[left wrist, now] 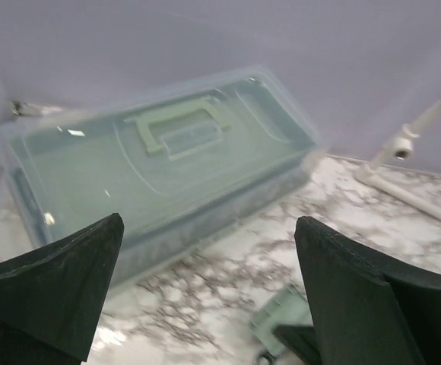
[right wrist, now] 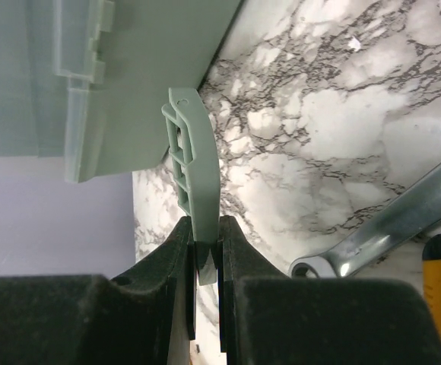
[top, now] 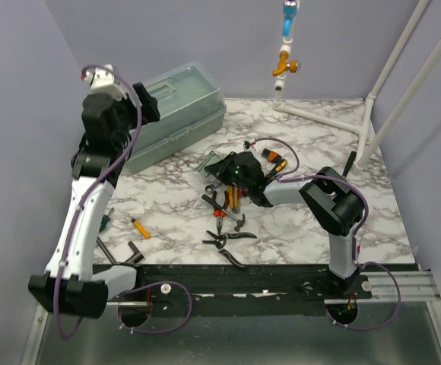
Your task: Pack the tool kit
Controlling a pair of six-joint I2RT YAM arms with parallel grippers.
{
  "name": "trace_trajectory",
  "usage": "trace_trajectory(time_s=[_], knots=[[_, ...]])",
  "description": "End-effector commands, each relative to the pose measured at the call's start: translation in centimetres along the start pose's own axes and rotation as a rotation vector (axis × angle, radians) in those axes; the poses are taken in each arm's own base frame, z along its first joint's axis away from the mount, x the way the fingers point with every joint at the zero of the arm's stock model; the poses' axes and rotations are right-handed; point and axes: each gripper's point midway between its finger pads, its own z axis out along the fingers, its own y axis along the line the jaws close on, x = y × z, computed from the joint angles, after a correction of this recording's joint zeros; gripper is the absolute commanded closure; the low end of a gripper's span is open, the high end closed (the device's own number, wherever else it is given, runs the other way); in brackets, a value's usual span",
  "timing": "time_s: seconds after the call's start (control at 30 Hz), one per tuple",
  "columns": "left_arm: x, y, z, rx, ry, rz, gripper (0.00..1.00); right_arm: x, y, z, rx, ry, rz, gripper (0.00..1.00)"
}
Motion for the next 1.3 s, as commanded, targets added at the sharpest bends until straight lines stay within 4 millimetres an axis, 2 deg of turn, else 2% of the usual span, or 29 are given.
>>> trace_trajectory(time_s=[0.0, 0.03, 0.1, 0.13, 0.17, 0.2, 0.23, 0.3, 0.4, 0.47, 0.67, 0.8, 0.9, 0.97, 1.07, 1.17, 1.23, 1.27], knots=[[-1.3, 3.6, 4.8, -0.089, 0.121, 0.200, 0.01, -0.8, 0.7, -1.5, 0.011, 0.002, -0.042, 0.99], [-2.8, 3.6, 5.9, -0.080, 0.111, 0.212, 0.01, -0.8, 0.5, -1.7, 0.023, 0.002, -0.042, 0.99], [-4.0, 3.9, 8.6, -0.055, 0.130, 0.245, 0.01, -0.8, 0.2, -2.0, 0.033, 0.005, -0.040, 0.99], [-3.4, 3.8, 10.4, -0.027, 0.164, 0.269, 0.02, -0.7, 0.1, -2.2, 0.036, 0.011, -0.036, 0.99], [-5.0, 4.7, 11.4, -0.030, 0.146, 0.282, 0.01, -0.5, 0.1, -2.4, 0.036, 0.016, -0.031, 0.99], [-4.7, 5.5, 13.3, -0.029, 0.166, 0.293, 0.01, -0.4, -0.1, -2.6, 0.036, 0.021, -0.025, 0.99], [-5.6, 5.7, 14.6, -0.020, 0.148, 0.305, 0.01, -0.3, 0.1, -2.7, 0.024, 0.026, -0.027, 0.99], [-5.8, 6.5, 17.8, 0.008, 0.138, 0.323, 0.02, -0.1, 0.0, -3.0, 0.018, 0.033, -0.034, 0.99], [-6.8, 7.8, 21.4, 0.025, 0.072, 0.364, 0.02, 0.0, -0.2, -3.3, 0.019, 0.039, -0.053, 0.99], [-6.1, 8.8, 23.4, 0.060, 0.052, 0.356, 0.01, 0.0, -0.3, -3.5, 0.019, 0.041, -0.066, 0.99], [-2.2, 11.2, 28.2, 0.205, 0.091, -0.032, 0.01, -0.2, -0.2, -4.1, 0.008, 0.035, -0.103, 0.99], [1.2, 12.6, 29.0, 0.202, 0.185, -0.141, 0.01, -0.2, -0.2, -4.1, 0.010, 0.035, -0.118, 0.99], [4.2, 12.9, 28.5, 0.200, 0.289, -0.173, 0.01, -0.2, -0.4, -4.2, 0.018, 0.035, -0.120, 0.99], [6.3, 11.7, 27.6, 0.269, 0.371, -0.221, 0.01, -0.2, -0.6, -4.4, 0.021, 0.032, -0.122, 0.99], [9.0, 8.1, 25.7, 0.412, 0.492, -0.283, 0.02, -0.7, -0.7, -4.7, 0.035, 0.009, -0.139, 0.99], [11.5, 4.3, 23.3, 0.503, 0.600, -0.265, 0.04, -2.0, -0.5, -5.1, 0.059, -0.030, -0.174, 0.99], [13.0, 3.0, 21.8, 0.500, 0.642, -0.240, 0.05, -3.1, -0.8, -5.3, 0.089, -0.065, -0.181, 0.99], [14.4, 2.8, 21.0, 0.482, 0.672, -0.240, 0.05, -3.6, -1.1, -5.4, 0.101, -0.078, -0.179, 0.99]])
